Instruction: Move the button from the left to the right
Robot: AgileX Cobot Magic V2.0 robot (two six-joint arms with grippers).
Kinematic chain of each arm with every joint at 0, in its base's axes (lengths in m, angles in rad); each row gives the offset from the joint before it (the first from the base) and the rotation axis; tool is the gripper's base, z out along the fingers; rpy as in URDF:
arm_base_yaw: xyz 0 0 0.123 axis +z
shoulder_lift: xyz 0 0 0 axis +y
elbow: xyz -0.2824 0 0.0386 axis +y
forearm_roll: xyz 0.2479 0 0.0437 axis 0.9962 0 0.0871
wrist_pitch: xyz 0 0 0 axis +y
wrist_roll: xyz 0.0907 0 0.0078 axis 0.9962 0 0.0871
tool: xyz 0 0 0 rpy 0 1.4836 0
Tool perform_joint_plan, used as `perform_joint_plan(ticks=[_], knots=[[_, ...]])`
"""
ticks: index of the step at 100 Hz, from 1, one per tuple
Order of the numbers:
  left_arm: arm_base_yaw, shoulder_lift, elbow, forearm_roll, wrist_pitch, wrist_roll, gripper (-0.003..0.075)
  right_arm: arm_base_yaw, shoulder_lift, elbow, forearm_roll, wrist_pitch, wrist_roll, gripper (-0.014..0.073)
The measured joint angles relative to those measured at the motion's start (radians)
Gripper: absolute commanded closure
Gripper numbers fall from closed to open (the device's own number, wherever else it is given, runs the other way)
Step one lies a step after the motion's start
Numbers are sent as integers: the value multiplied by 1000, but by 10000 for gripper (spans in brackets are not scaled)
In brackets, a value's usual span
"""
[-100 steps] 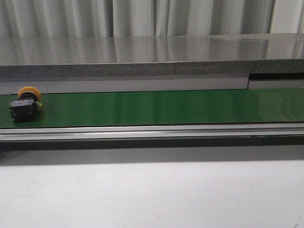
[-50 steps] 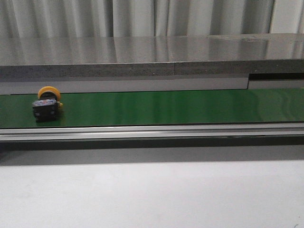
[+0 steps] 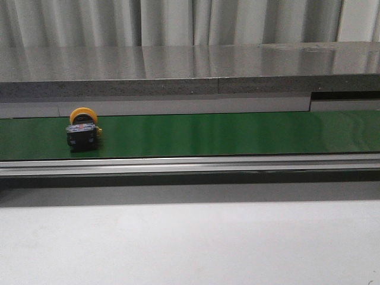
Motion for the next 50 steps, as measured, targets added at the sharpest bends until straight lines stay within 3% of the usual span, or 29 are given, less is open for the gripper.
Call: perform_joint_plan(ticks=[5,50], knots=[[0,0,0,0,0,0,739,0,0,0,0,0,0,662],[0,0,0,0,-2,0,740,0,0,0,0,-42,0,662]])
